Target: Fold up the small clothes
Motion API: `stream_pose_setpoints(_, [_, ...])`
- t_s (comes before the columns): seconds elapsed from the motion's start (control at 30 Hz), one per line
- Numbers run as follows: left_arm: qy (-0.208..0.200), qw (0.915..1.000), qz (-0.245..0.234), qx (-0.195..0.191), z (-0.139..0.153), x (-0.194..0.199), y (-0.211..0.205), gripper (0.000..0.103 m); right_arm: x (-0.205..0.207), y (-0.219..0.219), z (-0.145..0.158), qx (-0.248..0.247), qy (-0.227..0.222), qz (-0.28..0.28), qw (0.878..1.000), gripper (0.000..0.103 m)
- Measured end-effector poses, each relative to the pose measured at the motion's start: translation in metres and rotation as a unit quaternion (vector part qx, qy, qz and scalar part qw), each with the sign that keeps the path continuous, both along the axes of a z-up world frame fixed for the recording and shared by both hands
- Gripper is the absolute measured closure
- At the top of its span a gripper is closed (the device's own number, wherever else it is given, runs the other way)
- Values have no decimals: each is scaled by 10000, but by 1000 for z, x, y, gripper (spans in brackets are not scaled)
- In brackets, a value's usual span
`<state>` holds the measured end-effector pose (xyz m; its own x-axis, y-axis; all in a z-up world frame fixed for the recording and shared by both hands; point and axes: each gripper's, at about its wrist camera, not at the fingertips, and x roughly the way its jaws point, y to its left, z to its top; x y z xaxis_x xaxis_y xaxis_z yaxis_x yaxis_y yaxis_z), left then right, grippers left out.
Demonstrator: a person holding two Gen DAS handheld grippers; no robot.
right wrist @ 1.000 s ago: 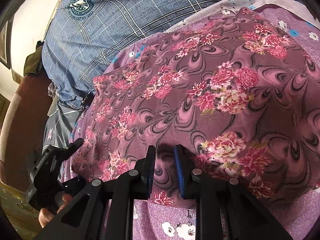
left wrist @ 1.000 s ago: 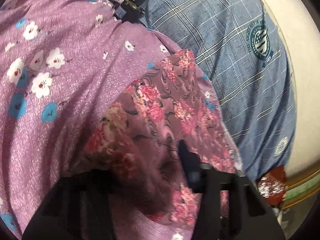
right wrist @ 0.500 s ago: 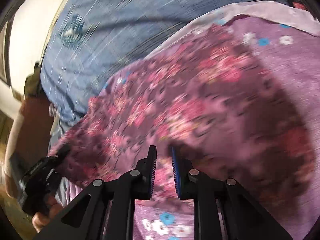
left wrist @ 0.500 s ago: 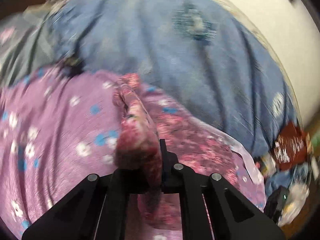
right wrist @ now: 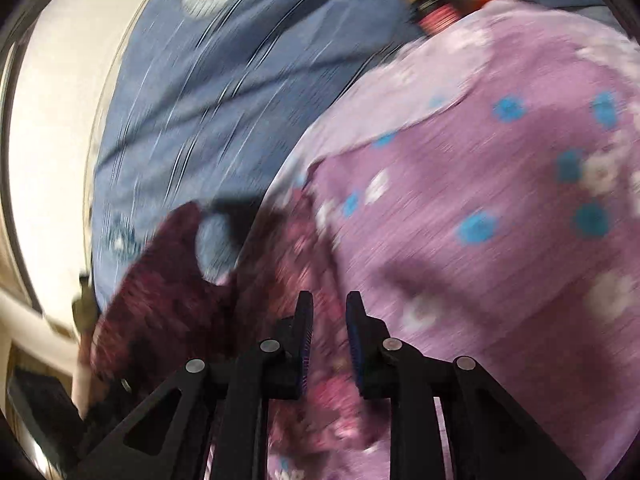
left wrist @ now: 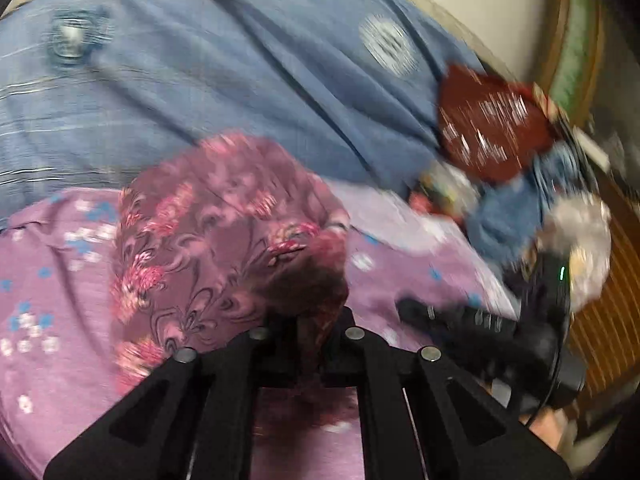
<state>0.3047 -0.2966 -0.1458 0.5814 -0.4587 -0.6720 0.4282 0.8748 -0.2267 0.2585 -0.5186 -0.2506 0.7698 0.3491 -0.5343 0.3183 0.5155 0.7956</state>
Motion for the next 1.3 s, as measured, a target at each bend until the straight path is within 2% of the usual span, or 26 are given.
stream_pose_setpoints(0.03, [179,9998,-90,-35,-5,2,-5,81,-1,-6,0,17,-20,-79,10000,83])
stream_pose_setpoints(0.07, [335,9993,-113,-113,-7,4,-3,57,-2,-10,0,46,-48,-142,9999,83])
stream_pose_setpoints(0.1, [372,9991,-49,-181,-6,5,2,40,-3,-15,-2,124,-63,-207,9997,82])
stream_pose_setpoints(0.17, [221,9986,181,-451,4,4,24,36,0,-14,-6,258,13,-132,9996,72])
stream_pose_setpoints(0.27, [86,9961,426,-772,20,4,60,24,4,-8,-7,346,48,71,9994,67])
stream_pose_setpoints(0.33, [20,9947,757,-700,21,5,83,22,8,0,-5,322,37,217,9992,66])
stream_pose_setpoints(0.47, [167,9928,1125,-389,2,5,109,22,5,10,5,42,-134,394,9991,67])
stream_pose_setpoints(0.5, [176,9920,1230,-236,-6,4,114,22,5,18,11,-109,-250,533,9982,70])
stream_pose_setpoints(0.57, [205,9907,1345,-20,-19,3,121,22,6,34,24,-433,-474,767,9950,85])
stream_pose_setpoints(0.67, [236,9879,1502,305,-35,1,130,22,7,63,39,-1080,-618,1152,9855,89])
stream_pose_setpoints(0.83, [325,9843,1530,813,-58,3,129,22,16,88,33,-1414,-342,1382,9797,89])
stream_pose_setpoints(1.07, [242,9800,1656,1075,-69,1,127,22,21,106,28,-1702,-186,1515,9735,89])
stream_pose_setpoints(1.13, [364,9788,1592,1235,-76,3,122,22,21,114,23,-1866,-68,1631,9688,89])
stream_pose_setpoints(1.23, [986,9736,1281,1612,-103,7,112,21,26,119,3,-2000,506,1674,9641,94])
stream_pose_setpoints(1.3, [957,9757,1357,1427,-102,1,117,21,26,116,-10,-1818,723,1665,9664,97])
